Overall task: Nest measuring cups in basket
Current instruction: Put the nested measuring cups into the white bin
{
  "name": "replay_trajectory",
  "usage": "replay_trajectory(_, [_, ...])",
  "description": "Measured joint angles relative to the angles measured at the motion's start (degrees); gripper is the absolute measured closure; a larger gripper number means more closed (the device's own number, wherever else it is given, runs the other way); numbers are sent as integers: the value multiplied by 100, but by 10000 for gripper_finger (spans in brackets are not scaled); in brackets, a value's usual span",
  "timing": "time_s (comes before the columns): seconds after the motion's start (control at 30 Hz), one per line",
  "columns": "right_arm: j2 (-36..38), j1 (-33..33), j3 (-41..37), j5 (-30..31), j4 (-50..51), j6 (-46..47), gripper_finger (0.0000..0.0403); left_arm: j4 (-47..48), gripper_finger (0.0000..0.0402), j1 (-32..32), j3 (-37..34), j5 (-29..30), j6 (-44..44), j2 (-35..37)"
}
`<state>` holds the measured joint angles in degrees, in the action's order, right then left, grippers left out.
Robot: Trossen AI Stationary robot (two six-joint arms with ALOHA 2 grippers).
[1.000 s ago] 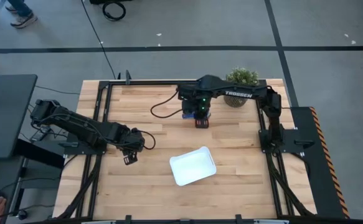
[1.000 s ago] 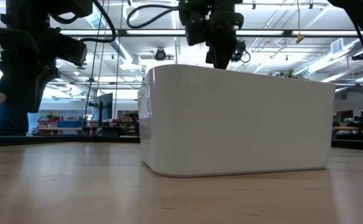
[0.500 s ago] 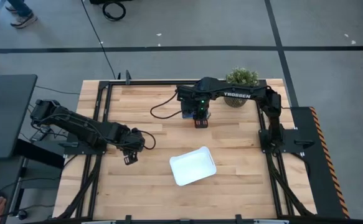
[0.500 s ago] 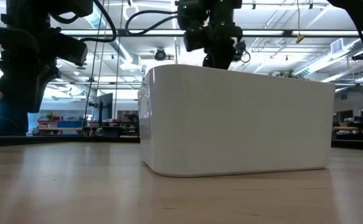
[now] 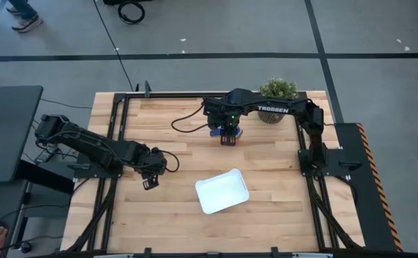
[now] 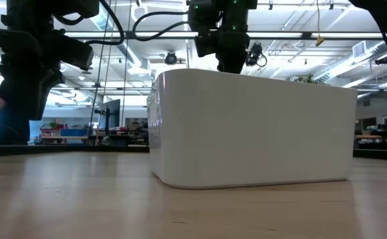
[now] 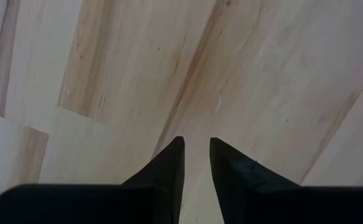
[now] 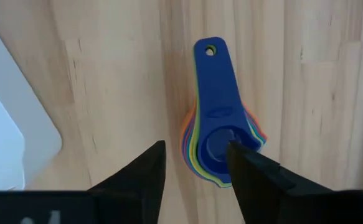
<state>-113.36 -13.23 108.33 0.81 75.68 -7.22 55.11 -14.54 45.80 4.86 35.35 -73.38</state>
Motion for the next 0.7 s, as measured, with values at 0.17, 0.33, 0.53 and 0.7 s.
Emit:
replay_trajectory(0.17, [0, 4, 0, 119, 6, 2, 195, 0, 317, 1, 0, 0, 0, -1])
replay_trajectory(0.33, [0, 51, -2, 497, 1, 2, 165, 0, 317, 2, 0, 0, 2, -1])
replay_trajectory(0.53, [0, 73, -2, 227, -326, 49, 155, 0, 317, 2, 0, -1, 2, 0])
replay_trajectory(0.7, [0, 76, -2, 14, -403, 584, 159, 0, 317, -1, 0, 0, -2, -1])
